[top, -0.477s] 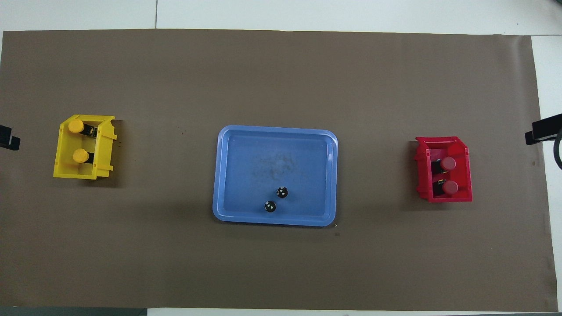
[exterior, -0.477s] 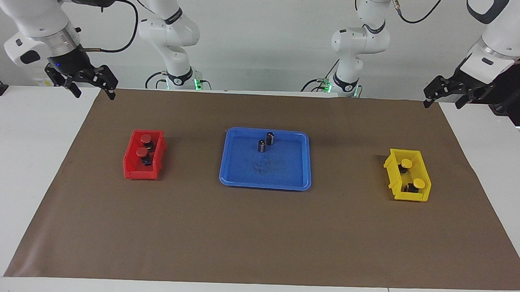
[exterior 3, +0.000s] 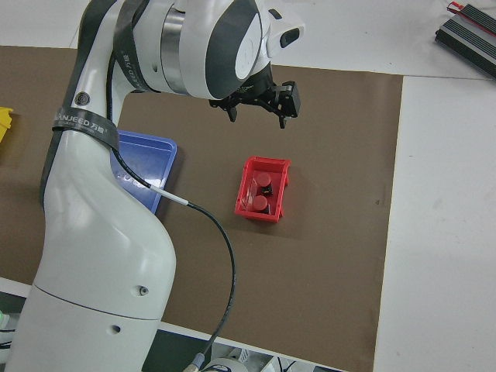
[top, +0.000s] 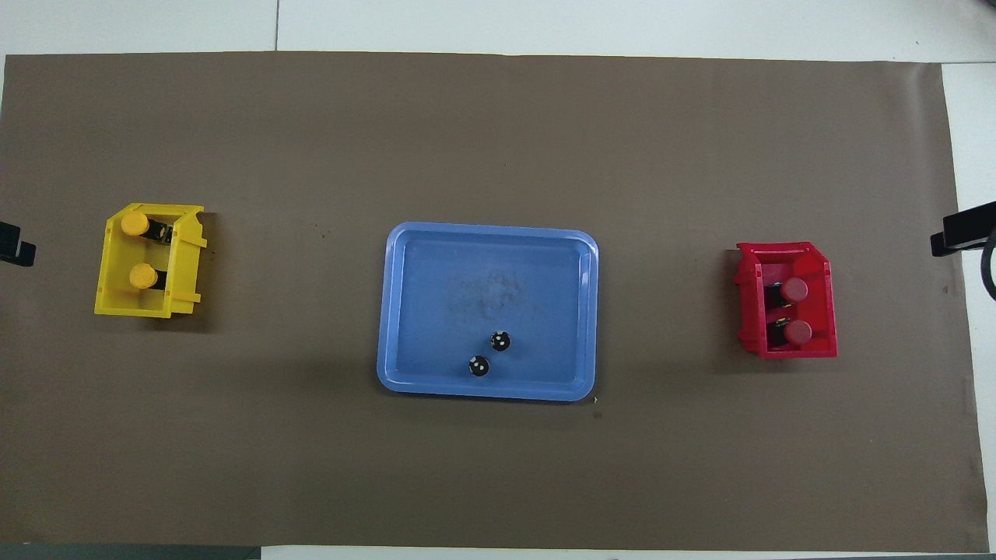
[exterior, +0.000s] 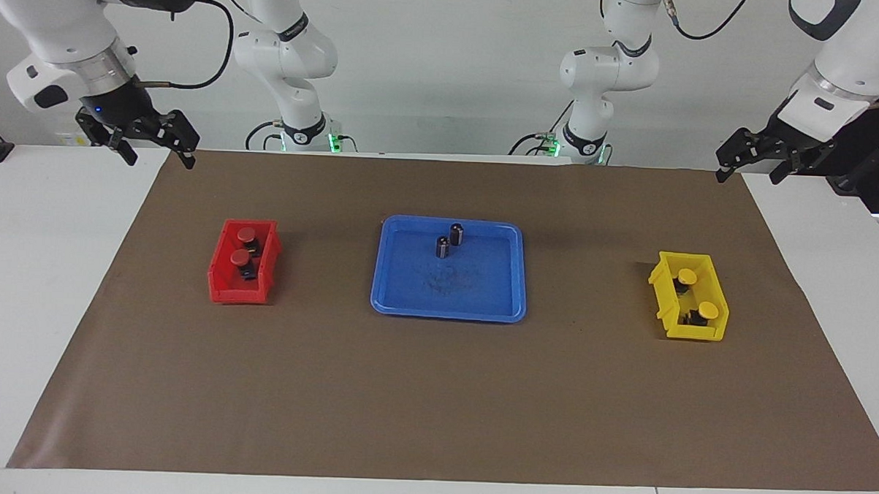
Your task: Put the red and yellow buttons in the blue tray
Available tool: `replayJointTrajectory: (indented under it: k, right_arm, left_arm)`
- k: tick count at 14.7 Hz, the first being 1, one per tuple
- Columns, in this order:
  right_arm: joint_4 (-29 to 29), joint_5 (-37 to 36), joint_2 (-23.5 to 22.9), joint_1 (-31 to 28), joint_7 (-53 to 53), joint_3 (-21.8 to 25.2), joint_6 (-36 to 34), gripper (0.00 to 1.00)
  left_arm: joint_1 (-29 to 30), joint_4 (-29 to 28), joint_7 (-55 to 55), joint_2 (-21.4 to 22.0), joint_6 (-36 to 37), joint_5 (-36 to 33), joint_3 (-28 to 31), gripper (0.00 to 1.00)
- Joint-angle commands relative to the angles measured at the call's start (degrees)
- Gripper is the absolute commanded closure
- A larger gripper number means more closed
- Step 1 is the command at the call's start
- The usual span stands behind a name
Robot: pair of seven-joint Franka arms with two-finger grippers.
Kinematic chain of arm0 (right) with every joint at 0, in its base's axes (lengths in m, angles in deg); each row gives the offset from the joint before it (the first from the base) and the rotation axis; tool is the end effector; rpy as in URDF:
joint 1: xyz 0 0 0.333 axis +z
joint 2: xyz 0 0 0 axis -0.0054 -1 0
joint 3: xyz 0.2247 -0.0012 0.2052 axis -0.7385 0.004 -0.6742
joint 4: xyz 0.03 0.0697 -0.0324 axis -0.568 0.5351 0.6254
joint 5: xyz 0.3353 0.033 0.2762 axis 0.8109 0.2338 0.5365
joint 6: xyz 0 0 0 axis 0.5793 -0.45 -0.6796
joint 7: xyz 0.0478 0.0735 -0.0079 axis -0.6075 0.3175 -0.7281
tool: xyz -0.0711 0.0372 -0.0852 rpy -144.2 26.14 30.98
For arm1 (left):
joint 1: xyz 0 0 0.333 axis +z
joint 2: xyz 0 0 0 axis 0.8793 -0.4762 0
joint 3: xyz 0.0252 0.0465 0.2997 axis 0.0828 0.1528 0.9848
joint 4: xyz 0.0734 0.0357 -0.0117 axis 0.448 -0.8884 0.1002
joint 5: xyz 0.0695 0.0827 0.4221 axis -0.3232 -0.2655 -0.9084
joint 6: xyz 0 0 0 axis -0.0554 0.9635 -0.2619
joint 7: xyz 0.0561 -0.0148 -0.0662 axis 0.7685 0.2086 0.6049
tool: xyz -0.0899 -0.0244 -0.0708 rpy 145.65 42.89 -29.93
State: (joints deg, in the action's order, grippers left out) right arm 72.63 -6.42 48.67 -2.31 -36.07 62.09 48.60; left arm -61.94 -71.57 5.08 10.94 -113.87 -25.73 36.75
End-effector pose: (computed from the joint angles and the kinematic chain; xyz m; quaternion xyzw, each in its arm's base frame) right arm 0.5781 -0.0711 0.6149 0.9992 -0.0290 -0.0291 0.0019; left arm 0.5789 0.0137 0.6240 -0.9981 0.0501 0.0361 0.0044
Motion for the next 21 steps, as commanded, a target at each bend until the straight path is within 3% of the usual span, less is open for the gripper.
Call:
replayJointTrajectory:
  k: [1, 3, 5, 8, 12, 16, 21]
  right_arm:
    - [1.5, 1.4, 1.0, -0.5, -1.5, -0.2, 0.6, 0.00]
    - [1.9, 1.9, 1.0, -0.4, -1.2, -0.2, 2.3, 0.00]
    - [9.5, 1.9, 3.2, -0.3, -1.3, -0.3, 8.6, 0.03]
    - [20.7, 2.0, 4.9, 2.1, -1.2, -0.4, 19.2, 0.20]
    - [24.5, 2.0, 0.3, 2.6, -1.3, -0.4, 26.6, 0.40]
    - [33.2, 2.0, 0.3, 1.9, -1.6, -0.4, 35.8, 0.44]
    - [37.2, 2.0, -0.2, 2.0, -1.7, -0.4, 40.8, 0.44]
  left_arm:
    - [0.0, -1.8, 0.4, 1.4, -0.3, -0.9, -0.1, 0.00]
    - [0.0, -1.8, 0.4, 1.4, -0.2, -0.9, -0.1, 0.00]
    - [0.0, -1.8, 0.4, 1.4, -0.2, -0.9, -0.1, 0.00]
    - [0.0, -1.8, 0.4, 1.4, -0.3, -0.9, -0.1, 0.00]
    - [0.0, -1.8, 0.4, 1.4, -0.2, -0.9, -0.1, 0.00]
    - [0.0, -1.8, 0.4, 1.4, -0.2, -0.9, -0.1, 0.00]
    - [-0.9, -2.4, 0.4, 2.1, 1.9, -0.9, -0.6, 0.00]
